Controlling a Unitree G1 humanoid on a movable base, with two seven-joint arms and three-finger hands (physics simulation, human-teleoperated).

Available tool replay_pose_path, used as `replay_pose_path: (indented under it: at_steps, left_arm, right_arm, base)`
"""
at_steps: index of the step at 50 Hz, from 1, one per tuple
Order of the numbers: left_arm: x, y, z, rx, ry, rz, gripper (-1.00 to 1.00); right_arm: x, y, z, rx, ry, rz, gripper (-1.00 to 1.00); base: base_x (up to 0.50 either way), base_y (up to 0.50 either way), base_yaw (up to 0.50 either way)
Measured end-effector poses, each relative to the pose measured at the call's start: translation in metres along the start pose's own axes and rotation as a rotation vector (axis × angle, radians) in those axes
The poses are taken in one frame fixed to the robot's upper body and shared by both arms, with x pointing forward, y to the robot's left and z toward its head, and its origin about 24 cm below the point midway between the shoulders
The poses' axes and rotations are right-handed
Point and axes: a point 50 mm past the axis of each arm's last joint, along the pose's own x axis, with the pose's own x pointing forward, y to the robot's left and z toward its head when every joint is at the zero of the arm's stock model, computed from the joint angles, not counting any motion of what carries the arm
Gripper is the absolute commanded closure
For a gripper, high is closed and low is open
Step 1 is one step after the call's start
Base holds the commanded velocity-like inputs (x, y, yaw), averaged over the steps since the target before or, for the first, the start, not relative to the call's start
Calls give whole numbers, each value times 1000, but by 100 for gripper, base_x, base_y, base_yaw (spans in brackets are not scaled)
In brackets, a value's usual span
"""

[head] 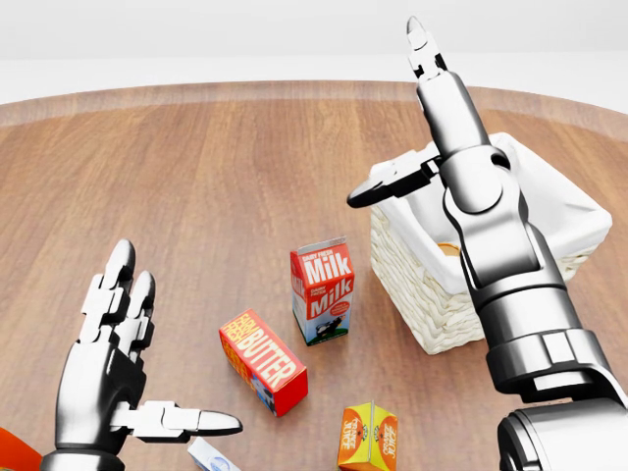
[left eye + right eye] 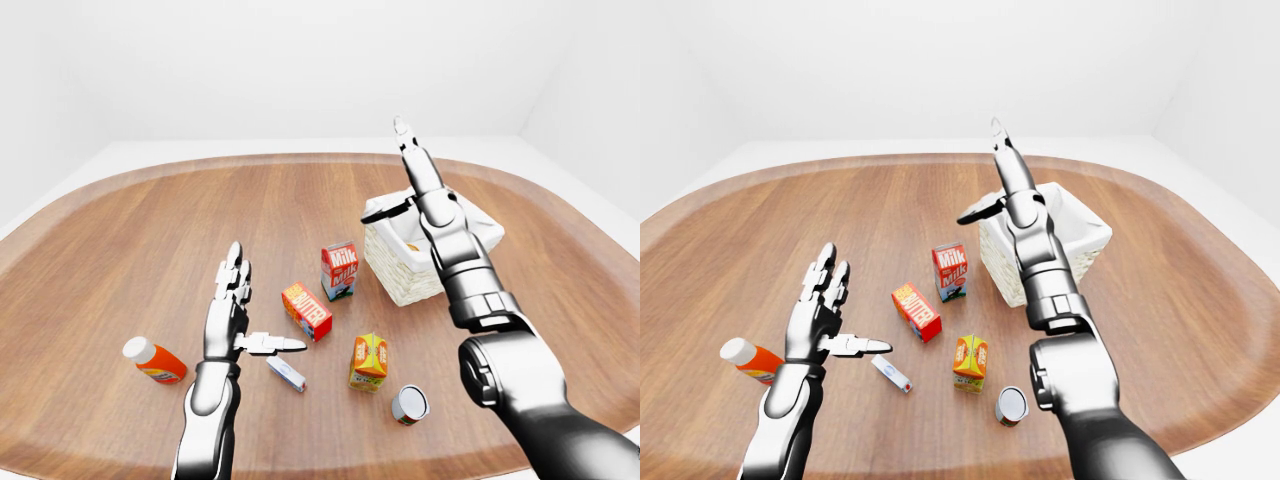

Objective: Pick up the alphabet soup and the tomato sauce, and put them in the basket.

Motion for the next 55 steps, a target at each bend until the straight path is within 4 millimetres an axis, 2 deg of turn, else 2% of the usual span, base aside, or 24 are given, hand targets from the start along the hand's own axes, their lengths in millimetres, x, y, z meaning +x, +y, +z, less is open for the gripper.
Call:
replay_pose_path:
  at_steps: [13, 24, 55]
  left_arm:
    - [0, 0, 1, 0, -4, 1, -100]
    - [0, 0, 1, 0, -4, 2, -100]
    - [0, 0, 0, 2, -1, 4, -100]
  right_arm:
    - [-13, 10, 10, 47, -55, 8, -100]
    - [-27, 13, 11, 75, -91, 3, -100]
    - [-82, 17, 8, 145, -194, -31, -100]
  base:
    - [0, 0, 0]
    - [0, 0, 0]
    - [0, 0, 0]
